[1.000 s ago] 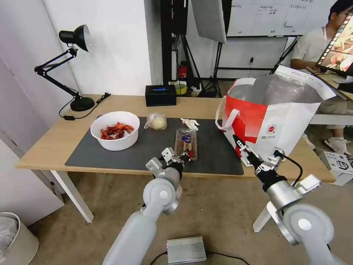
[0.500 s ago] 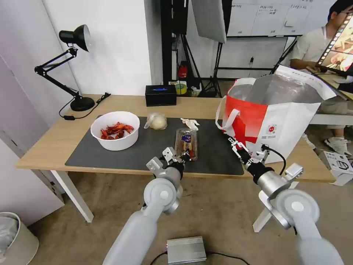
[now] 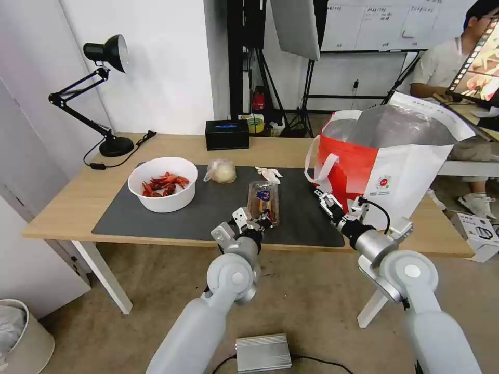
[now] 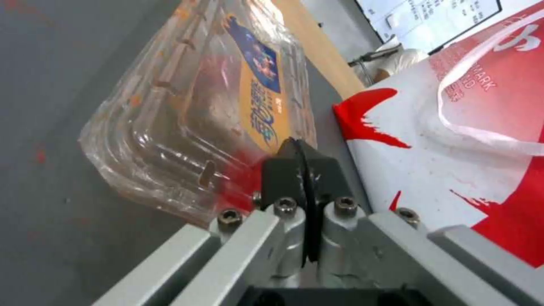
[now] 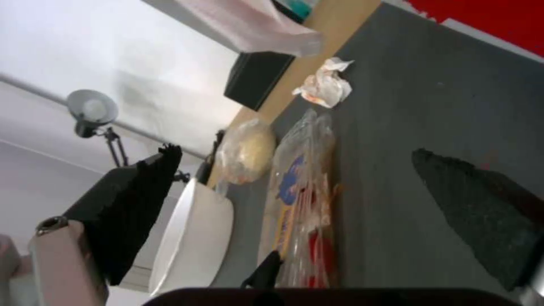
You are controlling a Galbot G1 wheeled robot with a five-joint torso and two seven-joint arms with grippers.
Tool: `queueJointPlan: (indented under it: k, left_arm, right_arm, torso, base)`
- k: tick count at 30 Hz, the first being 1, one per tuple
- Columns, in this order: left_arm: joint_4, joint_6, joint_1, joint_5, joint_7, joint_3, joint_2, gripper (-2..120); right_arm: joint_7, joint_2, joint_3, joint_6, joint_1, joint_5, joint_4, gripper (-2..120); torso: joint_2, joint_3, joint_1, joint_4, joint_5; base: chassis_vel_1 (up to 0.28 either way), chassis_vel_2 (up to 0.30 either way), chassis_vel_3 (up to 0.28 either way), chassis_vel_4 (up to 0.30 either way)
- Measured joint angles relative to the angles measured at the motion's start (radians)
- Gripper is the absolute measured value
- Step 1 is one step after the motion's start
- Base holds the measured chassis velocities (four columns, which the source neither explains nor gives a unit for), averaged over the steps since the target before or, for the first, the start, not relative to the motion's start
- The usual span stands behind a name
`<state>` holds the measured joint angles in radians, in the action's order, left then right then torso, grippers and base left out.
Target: Pick up the trash from the table and place it into the takeout bag.
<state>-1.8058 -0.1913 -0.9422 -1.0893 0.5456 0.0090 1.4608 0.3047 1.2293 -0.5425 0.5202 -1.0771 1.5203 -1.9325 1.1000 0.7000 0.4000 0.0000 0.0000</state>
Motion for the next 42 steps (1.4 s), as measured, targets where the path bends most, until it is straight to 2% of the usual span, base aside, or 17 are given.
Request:
queueJointPlan:
  k: [22,42]
  left_arm:
    - [0.001,0.003,-0.006,-0.006,0.007,-0.008,0.004,0]
    - [0.002,0.003,-0.005,-0.048,0.032,-0.034,0.015,0]
  right_arm:
    - [0.243,0.041,0.086,0.123,0.208,0.061,0.113,100]
    - [0.297,0.105,0.144,0.202,0.332,0.051,0.260,100]
  torso:
    - [0.000,0.000,0.000,0.0000,0.0000]
    - [0.000,0.000,0.000,0.0000,-0.0001]
  base:
    - [0.000,0.000,0.000,0.000]
    - [0.000,0.000,0.000,0.000]
